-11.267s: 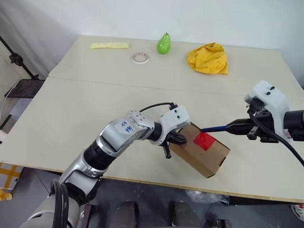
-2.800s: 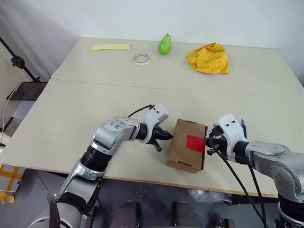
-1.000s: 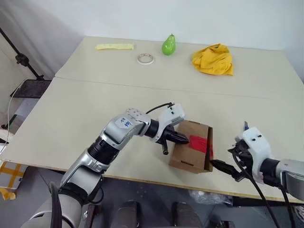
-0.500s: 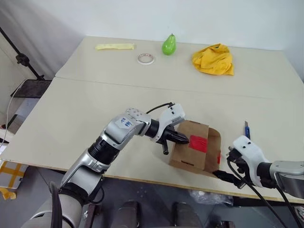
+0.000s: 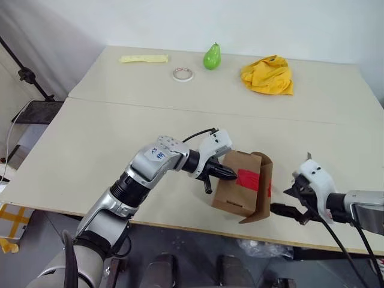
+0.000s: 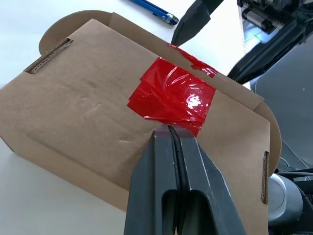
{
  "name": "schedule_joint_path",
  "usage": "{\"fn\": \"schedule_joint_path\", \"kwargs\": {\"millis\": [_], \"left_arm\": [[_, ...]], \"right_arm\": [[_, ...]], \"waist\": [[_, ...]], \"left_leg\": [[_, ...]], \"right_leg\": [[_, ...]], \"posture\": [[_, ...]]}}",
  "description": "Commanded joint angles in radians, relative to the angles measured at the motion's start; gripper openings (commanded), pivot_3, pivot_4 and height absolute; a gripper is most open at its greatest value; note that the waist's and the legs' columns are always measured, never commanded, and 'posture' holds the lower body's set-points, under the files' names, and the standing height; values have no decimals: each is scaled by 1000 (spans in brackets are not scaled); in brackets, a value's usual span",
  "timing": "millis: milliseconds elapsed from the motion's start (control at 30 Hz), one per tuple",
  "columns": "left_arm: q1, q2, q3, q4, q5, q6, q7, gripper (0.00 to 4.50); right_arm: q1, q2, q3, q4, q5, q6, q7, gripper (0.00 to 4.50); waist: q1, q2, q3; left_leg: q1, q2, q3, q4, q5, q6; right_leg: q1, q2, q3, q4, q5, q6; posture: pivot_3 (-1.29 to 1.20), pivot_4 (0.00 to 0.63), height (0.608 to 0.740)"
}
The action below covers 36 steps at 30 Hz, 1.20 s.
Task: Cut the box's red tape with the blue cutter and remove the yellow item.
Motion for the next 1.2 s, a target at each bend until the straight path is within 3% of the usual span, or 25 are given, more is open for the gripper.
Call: {"fn": "schedule_joint_path", "kwargs": {"millis": [33, 200, 367, 500, 700, 833, 1033, 1200], "left_arm": [[15, 12, -16, 0, 37, 21, 21, 0], [12, 12, -15, 2, 38, 22, 21, 0], [7, 14, -13, 8, 42, 16, 20, 0], [10, 13, -12, 3, 40, 20, 21, 0], [15, 8, -17, -11, 36, 27, 21, 0], [12, 6, -20, -11, 38, 22, 17, 0], [16, 6, -22, -19, 41, 19, 16, 0], [14, 2, -23, -12, 45, 16, 14, 0]], "right_arm": [[-25, 53, -94, 21, 55, 77, -30, 4487], [-46, 113, -141, 34, 61, 127, -69, 4487], [-67, 65, -244, 2, 64, 187, -71, 4487], [-146, 104, -295, -18, 141, 212, -117, 4487], [-111, 130, -227, -49, 162, 212, -171, 4487], [-22, 94, -83, -77, 95, 178, -159, 4487], [19, 80, -42, -65, 59, 129, -127, 4487], [-5, 140, -25, -2, 49, 96, -120, 4487]], "waist": [[-1, 0, 0], [-2, 1, 0], [-1, 1, 0], [-3, 1, 0], [-2, 1, 0], [-2, 1, -1], [-1, 1, 0], [-1, 1, 0]], "left_leg": [[0, 0, 0, 0, 0, 0], [0, 0, 0, 0, 0, 0], [0, 0, 0, 0, -2, 3], [0, 0, 0, 0, -2, 3], [0, 0, 0, -1, -2, 3], [0, 0, 1, -1, -2, 3], [0, -1, 2, -1, -2, 4], [0, 0, 1, -1, -2, 4]], "right_leg": [[0, 0, 0, 0, 0, 0], [0, 0, 0, 0, 0, 0], [0, -1, 0, 0, 0, 0], [0, 0, 0, 0, 0, -1], [0, 0, 0, 0, 1, -1], [0, 0, 0, -1, 1, -1], [0, 0, 1, -1, 1, -1], [0, 0, 1, -1, 1, -1]], "posture": [[0, 150, 740], [0, 150, 740], [0, 150, 740], [0, 150, 740], [0, 150, 740], [0, 150, 740], [0, 150, 740], [0, 150, 740]]}}
